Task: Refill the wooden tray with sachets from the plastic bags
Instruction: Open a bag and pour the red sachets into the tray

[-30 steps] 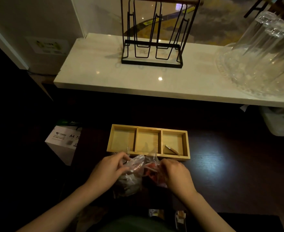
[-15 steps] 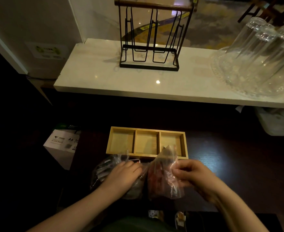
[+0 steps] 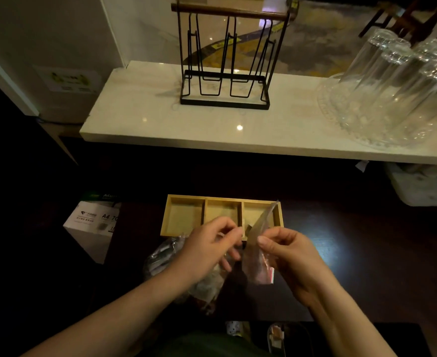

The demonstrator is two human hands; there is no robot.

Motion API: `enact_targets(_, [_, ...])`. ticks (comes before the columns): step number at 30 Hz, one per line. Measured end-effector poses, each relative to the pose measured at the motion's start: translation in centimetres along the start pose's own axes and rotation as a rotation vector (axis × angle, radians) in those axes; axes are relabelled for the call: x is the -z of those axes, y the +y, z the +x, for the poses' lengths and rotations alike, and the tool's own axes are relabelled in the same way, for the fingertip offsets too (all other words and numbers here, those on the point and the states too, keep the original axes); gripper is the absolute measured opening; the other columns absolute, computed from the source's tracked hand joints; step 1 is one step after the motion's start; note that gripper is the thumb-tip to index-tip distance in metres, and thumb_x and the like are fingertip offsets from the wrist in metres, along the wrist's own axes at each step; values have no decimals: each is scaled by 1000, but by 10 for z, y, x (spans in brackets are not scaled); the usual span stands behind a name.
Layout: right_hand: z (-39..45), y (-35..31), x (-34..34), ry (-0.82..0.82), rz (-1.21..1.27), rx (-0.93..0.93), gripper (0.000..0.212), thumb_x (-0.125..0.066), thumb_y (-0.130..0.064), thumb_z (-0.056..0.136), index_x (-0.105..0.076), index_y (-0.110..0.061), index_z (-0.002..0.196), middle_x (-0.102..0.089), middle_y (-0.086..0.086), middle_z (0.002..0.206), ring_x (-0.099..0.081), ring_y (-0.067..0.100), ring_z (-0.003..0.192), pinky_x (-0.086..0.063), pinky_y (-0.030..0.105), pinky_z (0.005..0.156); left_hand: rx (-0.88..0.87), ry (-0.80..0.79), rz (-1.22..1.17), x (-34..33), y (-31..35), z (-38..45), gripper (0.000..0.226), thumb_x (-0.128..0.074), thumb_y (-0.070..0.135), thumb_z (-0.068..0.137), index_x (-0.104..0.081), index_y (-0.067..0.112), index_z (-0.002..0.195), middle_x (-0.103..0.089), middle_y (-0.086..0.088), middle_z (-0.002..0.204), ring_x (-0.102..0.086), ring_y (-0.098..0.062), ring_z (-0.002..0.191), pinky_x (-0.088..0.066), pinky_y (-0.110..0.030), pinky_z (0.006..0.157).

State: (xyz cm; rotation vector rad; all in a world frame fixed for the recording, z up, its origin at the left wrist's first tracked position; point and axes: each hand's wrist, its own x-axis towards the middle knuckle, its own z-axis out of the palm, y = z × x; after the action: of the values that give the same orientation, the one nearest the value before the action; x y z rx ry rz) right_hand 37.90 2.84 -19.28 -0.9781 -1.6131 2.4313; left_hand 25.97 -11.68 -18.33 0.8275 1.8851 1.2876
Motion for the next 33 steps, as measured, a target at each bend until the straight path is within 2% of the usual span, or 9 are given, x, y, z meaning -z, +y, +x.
enact_targets(2, [-2,-1,-18,26,-173,75,15,-77,-18,72,-70,-6,78,-71,16,78,-67,31,72,-57,37,66,62,-62,-116,-4,17,-6,42,-56,48,80,-55,7,87,-64,-5,82,-70,-20,74,-58,-33,60])
enact_targets(4, [-3,-2,-33,37,-271,136,5,-70,-9,79,-68,-5,77,-70,19,79,-66,36,71,-55,41,67,88,0,-120,-4,20,-9,41,-58,48,78,-53,8,78,-63,-6,76,-70,-21,72,-60,-38,64])
enact_targets(8, [-4,-7,-44,-85,-96,10,7,-69,-2,78,-68,-7,73,-69,14,75,-67,23,70,-55,28,60,173,12,-253,3,8,-12,27,-53,21,93,-53,-3,80,-60,-16,78,-67,-30,75,-58,-39,66])
enact_targets(12, [-1,-5,-46,-204,60,-116,7,-73,-1,72,-68,-5,76,-69,15,82,-67,26,80,-57,33,74,200,-23,-346,11,2,-16,28,-51,19,93,-52,-6,80,-54,-17,78,-58,-27,74,-50,-32,64])
enact_targets(18, [3,-13,-52,-286,210,-232,8,-74,-9,67,-67,-7,70,-67,13,75,-63,25,69,-56,34,69,115,-57,-421,18,-1,-21,21,-45,16,96,-55,5,82,-62,-7,76,-60,-17,71,-51,-24,60])
enact_targets(21, [3,-12,-56,-196,165,-196,8,-72,-8,75,-64,-4,76,-67,12,75,-64,23,68,-55,32,62,73,4,-320,18,0,-21,25,-42,14,97,-51,-8,91,-61,-18,83,-63,-24,73,-54,-27,58])
enact_targets(26, [0,-16,-66,-105,159,-86,9,-63,-1,77,-63,-5,69,-67,9,68,-65,18,61,-53,27,51,23,87,-164,20,3,-15,25,-41,14,98,-50,-8,90,-60,-32,85,-67,-37,72,-56,-33,53])
enact_targets(30, [14,-21,-46,169,229,-16,14,-58,4,79,-57,-5,69,-63,6,59,-62,15,52,-53,24,48,86,172,-269,34,3,-15,25,-39,13,98,-50,0,80,-67,-8,68,-67,-34,71,-56,-31,46])
enact_targets(33, [23,-24,-28,321,-311,286,19,-68,-5,81,-55,-7,68,-64,5,65,-65,19,60,-52,26,55,-2,190,123,53,-1,-12,25,-44,14,96,-51,6,73,-61,-10,72,-65,-20,66,-56,-41,53])
